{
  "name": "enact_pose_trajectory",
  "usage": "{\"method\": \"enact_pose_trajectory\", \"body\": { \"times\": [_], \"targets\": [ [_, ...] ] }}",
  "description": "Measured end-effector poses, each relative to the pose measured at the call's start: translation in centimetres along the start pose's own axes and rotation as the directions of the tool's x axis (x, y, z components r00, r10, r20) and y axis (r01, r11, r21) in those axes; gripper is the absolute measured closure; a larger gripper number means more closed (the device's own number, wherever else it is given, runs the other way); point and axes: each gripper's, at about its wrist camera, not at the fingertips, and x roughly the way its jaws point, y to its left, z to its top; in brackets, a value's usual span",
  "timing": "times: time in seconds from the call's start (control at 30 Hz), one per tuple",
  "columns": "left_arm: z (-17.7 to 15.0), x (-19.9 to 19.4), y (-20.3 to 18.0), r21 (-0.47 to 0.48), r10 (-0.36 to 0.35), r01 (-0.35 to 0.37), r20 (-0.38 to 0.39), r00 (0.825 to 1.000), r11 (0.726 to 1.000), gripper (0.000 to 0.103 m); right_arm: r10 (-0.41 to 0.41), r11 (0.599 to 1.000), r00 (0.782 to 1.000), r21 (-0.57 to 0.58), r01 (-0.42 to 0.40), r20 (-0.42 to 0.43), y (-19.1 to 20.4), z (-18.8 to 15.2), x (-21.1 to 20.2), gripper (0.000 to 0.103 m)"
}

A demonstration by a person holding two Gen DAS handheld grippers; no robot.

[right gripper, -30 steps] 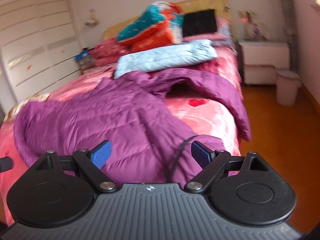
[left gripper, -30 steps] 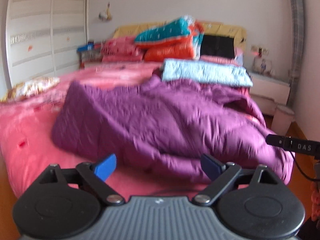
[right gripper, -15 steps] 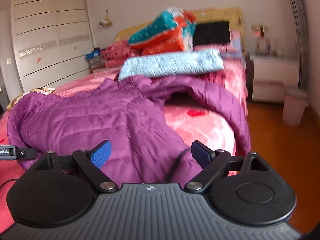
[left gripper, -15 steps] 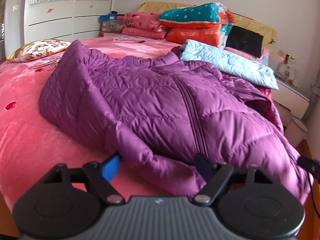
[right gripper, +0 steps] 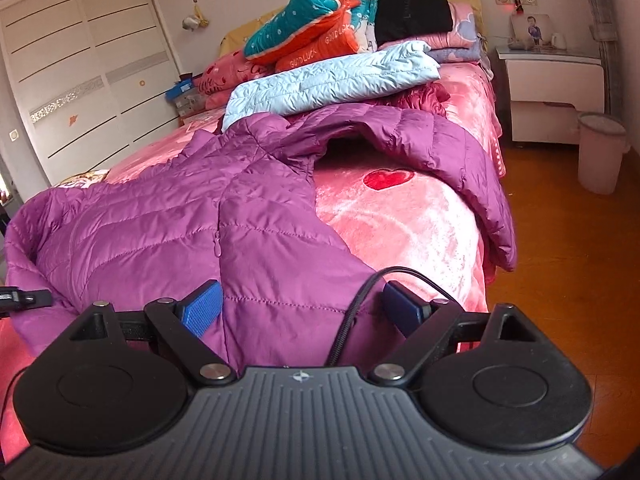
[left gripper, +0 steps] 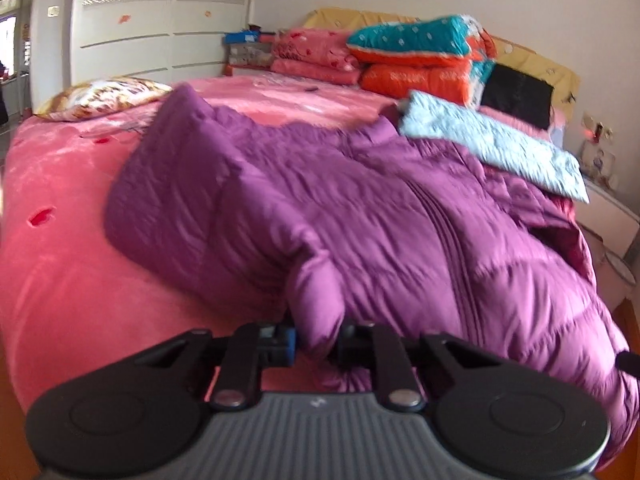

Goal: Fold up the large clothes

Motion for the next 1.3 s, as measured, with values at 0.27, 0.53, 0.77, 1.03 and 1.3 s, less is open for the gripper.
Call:
{"method": "enact_pose_trajectory", "body": {
  "times": [0.27, 0.53, 0.77, 1.03, 1.3],
  "targets": [
    [2.6, -3.0, 5.5, -0.051, 0.109, -0.105, 0.074, 0.991, 0.993, 0.091, -0.02, 0.999, 1.0, 0.04, 0.02, 0.012, -0.4, 0.2, -0.2, 0.0],
    [3.6, -4.5, 14.1, -0.161, 0.34, -0.327, 0.064, 0.938, 0.931, 0.091, -0.032, 0.997, 0.999, 0.071, 0.031, 0.012, -0.6, 0.3, 0.0, 0.0],
    [3.0, -5.4, 19.4, -0.274, 0.457, -0.435, 0.021, 0.889, 0.858, 0.084, -0.045, 0.996, 0.999, 0.077, 0.044, 0.012, -0.5, 0.3, 0.1, 0.0],
    [4.2, -8.6, 18.2, -0.188, 0.474, -0.446, 0.144, 0.869, 0.875, 0.054, -0.077, 0.995, 0.997, 0.064, 0.075, 0.022, -1.0, 0.5, -0.3, 0.0],
    [5.6, -10.0, 11.1, 0.003, 0.307, -0.318, 0.243, 0.92, 0.948, 0.041, -0.116, 0.984, 0.993, 0.137, 0.111, 0.027, -3.6, 0.6, -1.8, 0.0]
  ]
}}
